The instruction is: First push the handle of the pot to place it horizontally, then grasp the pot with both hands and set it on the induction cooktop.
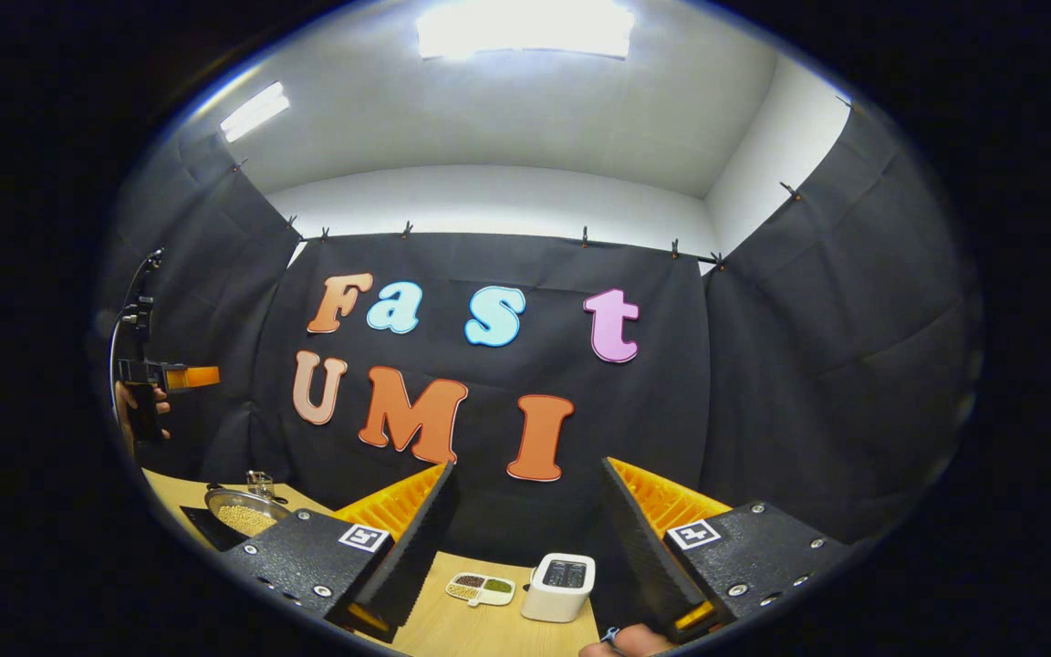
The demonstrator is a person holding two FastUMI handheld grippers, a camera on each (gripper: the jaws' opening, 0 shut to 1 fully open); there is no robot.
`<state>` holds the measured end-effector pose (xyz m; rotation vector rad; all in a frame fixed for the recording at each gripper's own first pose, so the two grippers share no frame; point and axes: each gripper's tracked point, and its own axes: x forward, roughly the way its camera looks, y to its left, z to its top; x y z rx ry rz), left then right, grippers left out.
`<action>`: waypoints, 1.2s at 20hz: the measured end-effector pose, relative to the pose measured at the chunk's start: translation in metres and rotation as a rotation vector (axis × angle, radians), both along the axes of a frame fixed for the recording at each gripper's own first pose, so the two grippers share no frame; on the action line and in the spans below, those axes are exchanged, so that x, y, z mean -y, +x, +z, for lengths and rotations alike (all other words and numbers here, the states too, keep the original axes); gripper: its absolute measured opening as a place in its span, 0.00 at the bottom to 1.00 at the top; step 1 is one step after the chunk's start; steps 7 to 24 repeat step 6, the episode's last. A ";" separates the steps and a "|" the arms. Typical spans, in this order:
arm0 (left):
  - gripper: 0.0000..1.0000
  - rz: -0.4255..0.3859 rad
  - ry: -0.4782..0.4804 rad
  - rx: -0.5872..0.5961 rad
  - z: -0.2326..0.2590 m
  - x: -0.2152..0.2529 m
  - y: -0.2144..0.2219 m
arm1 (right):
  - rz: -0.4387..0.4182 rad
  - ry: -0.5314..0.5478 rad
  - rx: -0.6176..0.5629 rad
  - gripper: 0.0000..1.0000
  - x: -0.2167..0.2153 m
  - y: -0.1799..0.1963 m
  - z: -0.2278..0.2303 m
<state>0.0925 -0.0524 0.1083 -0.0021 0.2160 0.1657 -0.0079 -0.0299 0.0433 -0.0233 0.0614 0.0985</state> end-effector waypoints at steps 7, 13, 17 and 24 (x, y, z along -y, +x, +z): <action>0.96 0.011 -0.038 0.046 0.006 0.000 0.011 | 0.019 0.005 0.005 0.95 0.001 -0.001 -0.009; 0.96 0.011 -0.038 0.046 0.006 0.000 0.011 | 0.019 0.005 0.005 0.95 0.001 -0.001 -0.009; 0.96 0.011 -0.038 0.046 0.006 0.000 0.011 | 0.019 0.005 0.005 0.95 0.001 -0.001 -0.009; 0.96 0.011 -0.038 0.046 0.006 0.000 0.011 | 0.019 0.005 0.005 0.95 0.001 -0.001 -0.009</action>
